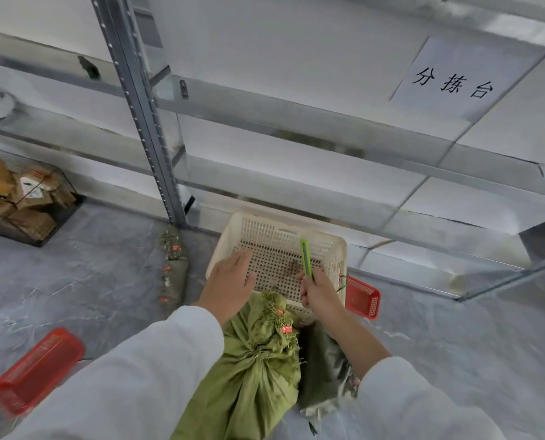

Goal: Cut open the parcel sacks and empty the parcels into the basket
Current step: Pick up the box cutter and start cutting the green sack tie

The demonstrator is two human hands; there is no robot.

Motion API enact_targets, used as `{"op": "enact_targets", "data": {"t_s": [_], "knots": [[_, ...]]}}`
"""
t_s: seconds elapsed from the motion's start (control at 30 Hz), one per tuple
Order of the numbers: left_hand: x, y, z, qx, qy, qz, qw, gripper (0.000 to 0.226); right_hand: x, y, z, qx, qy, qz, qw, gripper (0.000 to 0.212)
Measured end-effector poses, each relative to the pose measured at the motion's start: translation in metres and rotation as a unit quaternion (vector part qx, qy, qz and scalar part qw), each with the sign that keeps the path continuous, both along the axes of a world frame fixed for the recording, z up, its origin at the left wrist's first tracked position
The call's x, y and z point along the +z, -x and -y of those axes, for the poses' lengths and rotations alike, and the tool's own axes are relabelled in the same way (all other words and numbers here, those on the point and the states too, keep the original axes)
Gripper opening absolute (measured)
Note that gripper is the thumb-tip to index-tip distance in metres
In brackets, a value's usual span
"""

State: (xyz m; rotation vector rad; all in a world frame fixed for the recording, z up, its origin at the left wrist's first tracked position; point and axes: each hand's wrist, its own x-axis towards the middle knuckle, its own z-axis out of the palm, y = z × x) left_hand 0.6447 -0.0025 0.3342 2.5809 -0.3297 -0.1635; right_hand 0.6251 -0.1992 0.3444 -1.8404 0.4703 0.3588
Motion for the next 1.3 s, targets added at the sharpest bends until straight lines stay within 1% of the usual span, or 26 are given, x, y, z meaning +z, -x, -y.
{"op": "enact_targets", "data": {"t_s": [0.2, 0.33, 0.4, 0.47, 0.57, 0.67, 0.77, 0.93, 1.0, 1.1, 1.2, 1.27, 1.3], "knots": [[-0.024, 0.067, 0.015, 0.029, -0.012, -0.015, 0.999, 0.047, -0.028, 0.05, 0.019, 0.02, -0.018, -0.011, 1.0, 0.023], [-0.058, 0.096, 0.026, 0.031, -0.05, -0.037, 0.998, 0.05, -0.06, 0.076, 0.031, 0.039, -0.029, 0.008, 0.999, 0.018], [-0.077, 0.111, 0.031, 0.029, -0.06, -0.065, 0.996, 0.052, -0.08, 0.09, 0.036, 0.032, -0.035, 0.009, 0.999, 0.017], [-0.098, 0.126, 0.038, 0.033, -0.054, -0.098, 0.993, 0.054, -0.106, 0.105, 0.038, 0.034, -0.018, -0.002, 0.999, 0.02], [-0.133, 0.126, 0.046, 0.025, -0.046, -0.113, 0.992, 0.054, -0.148, 0.115, 0.04, 0.015, -0.01, -0.009, 1.0, 0.023], [-0.176, 0.127, 0.05, 0.016, -0.055, -0.141, 0.988, 0.056, -0.193, 0.123, 0.04, -0.013, 0.022, -0.045, 0.999, 0.017], [-0.233, 0.122, 0.051, 0.03, -0.067, -0.16, 0.984, 0.063, -0.252, 0.126, 0.041, -0.004, 0.065, -0.04, 0.997, 0.018], [-0.333, 0.114, 0.041, 0.008, -0.122, -0.243, 0.962, 0.091, -0.344, 0.122, 0.019, 0.032, 0.055, -0.054, 0.997, 0.015], [-0.368, 0.11, 0.036, 0.003, -0.133, -0.247, 0.96, 0.098, -0.375, 0.118, 0.01, 0.062, 0.066, -0.059, 0.994, 0.013], [-0.411, 0.099, 0.033, -0.009, -0.115, -0.187, 0.976, 0.102, -0.417, 0.111, 0.002, 0.062, 0.142, -0.022, 0.988, 0.011], [-0.443, 0.075, 0.037, -0.035, -0.123, -0.123, 0.984, 0.118, -0.445, 0.094, -0.001, 0.011, 0.234, 0.076, 0.969, 0.002], [-0.456, 0.053, 0.047, -0.055, -0.134, -0.143, 0.979, 0.127, -0.461, 0.08, -0.002, 0.006, 0.245, 0.142, 0.959, 0.01], [-0.462, 0.042, 0.054, -0.047, -0.11, -0.175, 0.977, 0.131, -0.469, 0.072, -0.003, 0.022, 0.241, 0.167, 0.956, 0.015]]}}
